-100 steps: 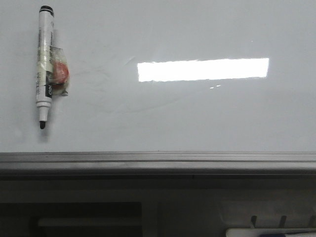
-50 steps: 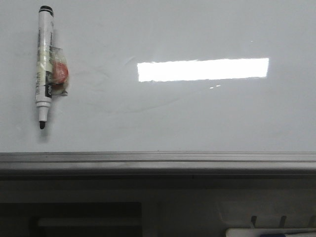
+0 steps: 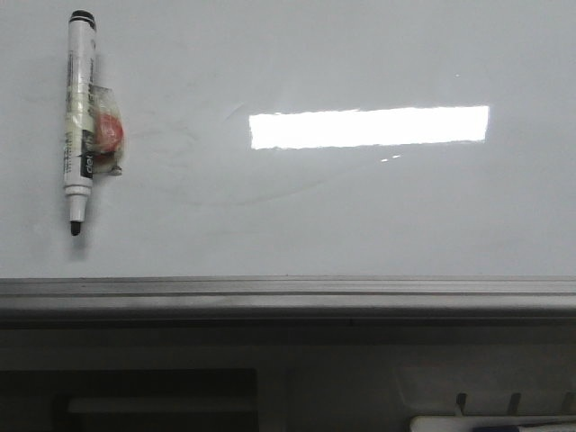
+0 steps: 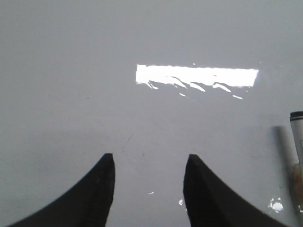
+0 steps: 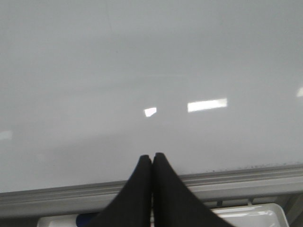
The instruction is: Write number 3 on whiteboard
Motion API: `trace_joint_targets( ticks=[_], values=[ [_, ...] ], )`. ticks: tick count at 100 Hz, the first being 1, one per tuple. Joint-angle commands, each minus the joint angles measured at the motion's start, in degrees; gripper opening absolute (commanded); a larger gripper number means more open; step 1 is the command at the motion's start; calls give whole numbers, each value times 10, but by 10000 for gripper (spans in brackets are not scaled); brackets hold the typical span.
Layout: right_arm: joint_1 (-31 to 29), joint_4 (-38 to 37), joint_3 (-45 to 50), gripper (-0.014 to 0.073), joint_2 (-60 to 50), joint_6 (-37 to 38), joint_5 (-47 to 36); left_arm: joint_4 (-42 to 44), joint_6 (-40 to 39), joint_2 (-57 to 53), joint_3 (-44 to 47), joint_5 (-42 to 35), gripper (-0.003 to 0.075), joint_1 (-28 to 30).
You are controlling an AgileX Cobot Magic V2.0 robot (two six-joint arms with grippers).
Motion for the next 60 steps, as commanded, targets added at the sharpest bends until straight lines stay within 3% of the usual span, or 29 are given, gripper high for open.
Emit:
trace_joint_targets(
  ticks=[1,23,60],
  values=[
    [2,24,-22,-49,8,-1,-47,0,16,21,-21,-39,328,-25],
    [2,24,-22,-49,8,-1,-49,0,16,76,-21,-52,420,-131],
    [2,24,-22,-49,8,-1,-53,-12,10,262,-22,-165,422,-312]
  ],
)
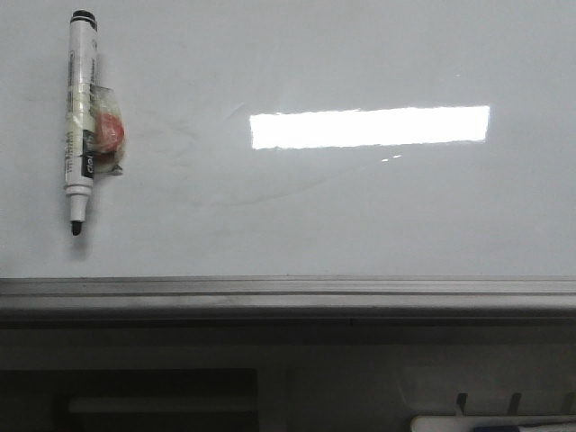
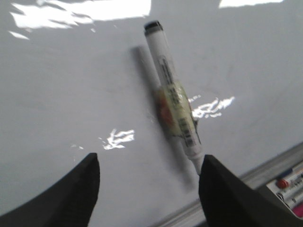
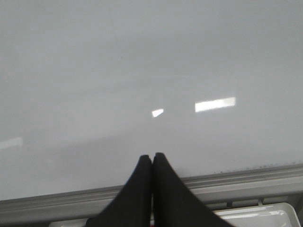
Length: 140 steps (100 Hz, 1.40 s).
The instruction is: Write number 3 on whiteboard
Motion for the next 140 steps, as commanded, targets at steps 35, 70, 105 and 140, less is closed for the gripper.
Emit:
trace_joint_targets(
  ticks=[35,70,105,140],
  values=[
    [2,4,-22,-49,8,-1,-51,-75,-14,204,-68,-194,422,-122],
    [2,4,-22,-49,8,-1,-54,-151,-18,255,-75,-201,421,-126],
    [2,4,-22,-49,8,-1,-54,-164,-18,281,-75,-199,365,-126],
    [2,4,-23,-49,8,-1,-54,-174,-18,286,-74,-198,-21,-126]
  ],
)
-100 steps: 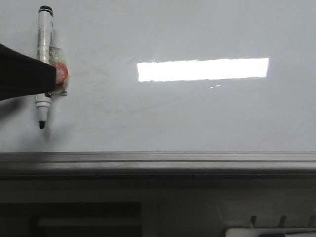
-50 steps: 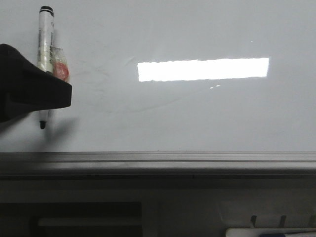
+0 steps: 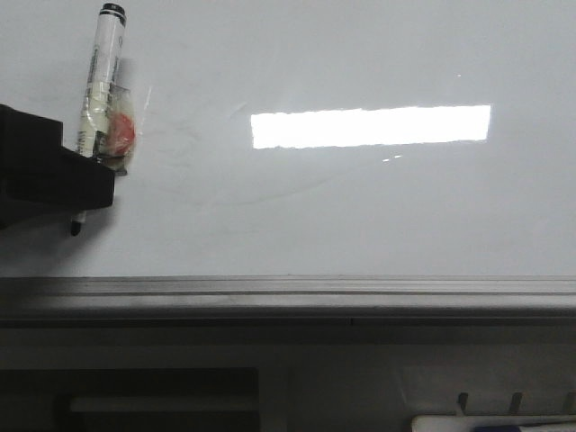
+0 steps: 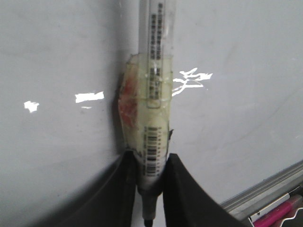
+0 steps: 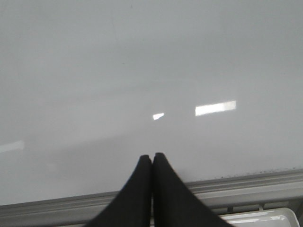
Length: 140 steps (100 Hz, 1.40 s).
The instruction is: Write number 3 on whiteboard
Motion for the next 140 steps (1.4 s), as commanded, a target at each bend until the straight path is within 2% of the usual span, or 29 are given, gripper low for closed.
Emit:
trace_joint_targets(
  ticks=[1,17,36,46,58,65,77,85,98,115,140],
  values=[
    [2,4,-24,-49,8,-1,-44,-4,-5,-1,-13,-27,-21,-2],
    [14,4,-60,-49,8,-1,16,52,-5,-3,-13,-10,-21,-2],
    [129,5,-74,-30,19,-36,56,155,-5,-18,-13,-3,-21,-2],
    [202,5,-84,57,27,-71,56,216,-5,-32,-13,-3,-21,-2],
    [295,5,-106,235,44,-90,41,297,-5,-45,-13,-3,-21,-2],
    [349,5,-119,305,62,-106,31,366,-5,-48,-13,-3,-21,-2],
    [431,5,-144,319,109,-144,25,469,-5,-48,-13,-3,-20,-2],
    [476,-1,-162,320,148,-179,10,503,-5,-48,-13,-12,-21,-2],
    [514,-32,-185,320,204,-191,-36,548,-5,-48,-13,-28,-20,-2],
    [522,-40,-233,319,276,-191,-33,626,-5,-48,-14,-33,-20,-2],
    [562,-42,-304,316,357,-192,-30,632,-4,-46,-14,-33,-20,-2]
  ],
)
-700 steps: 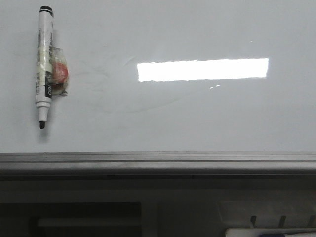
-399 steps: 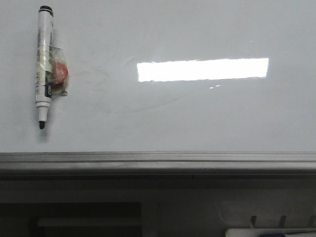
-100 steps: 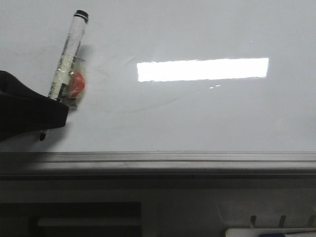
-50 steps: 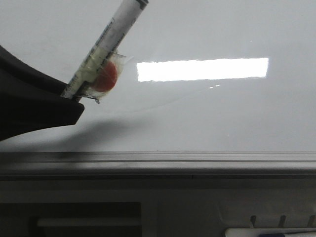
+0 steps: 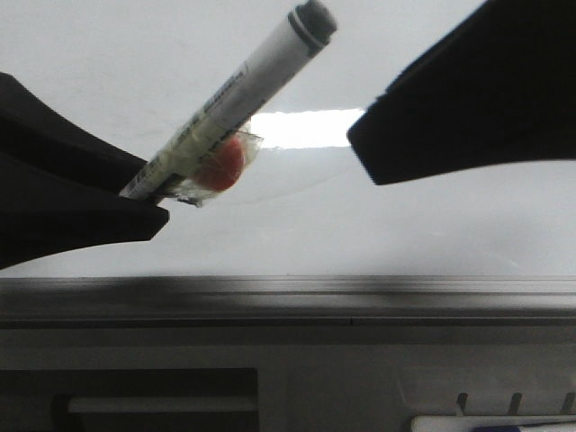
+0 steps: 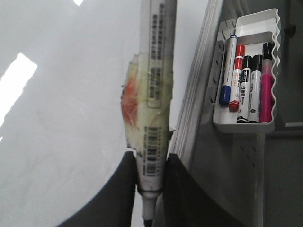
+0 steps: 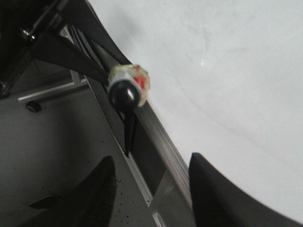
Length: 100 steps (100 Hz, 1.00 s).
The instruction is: Write number 3 on whiteboard
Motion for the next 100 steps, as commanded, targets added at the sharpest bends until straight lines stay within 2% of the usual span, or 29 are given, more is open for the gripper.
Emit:
trace_joint_targets(
  ticks=[1,13,47,83,90,100],
  values=[
    [11,-6,-39,316,22,-5,-44,-6,-3,-8,-14,-44,-20,-2],
    [16,-16,-53,316,44,-5,-69,8,-3,-8,-14,-44,-20,-2],
    [44,-14,-100,316,81,-5,-59,9,-3,-8,-14,-44,-20,-2],
    [45,-14,-102,308,111,-5,-57,9,-3,-8,-14,-44,-20,-2],
    [45,-14,-102,239,111,-5,-58,9,-3,-8,-14,-44,-20,-2],
    [45,-14,-102,17,111,-5,-54,9,-3,-8,-14,-44,-20,-2]
  ],
)
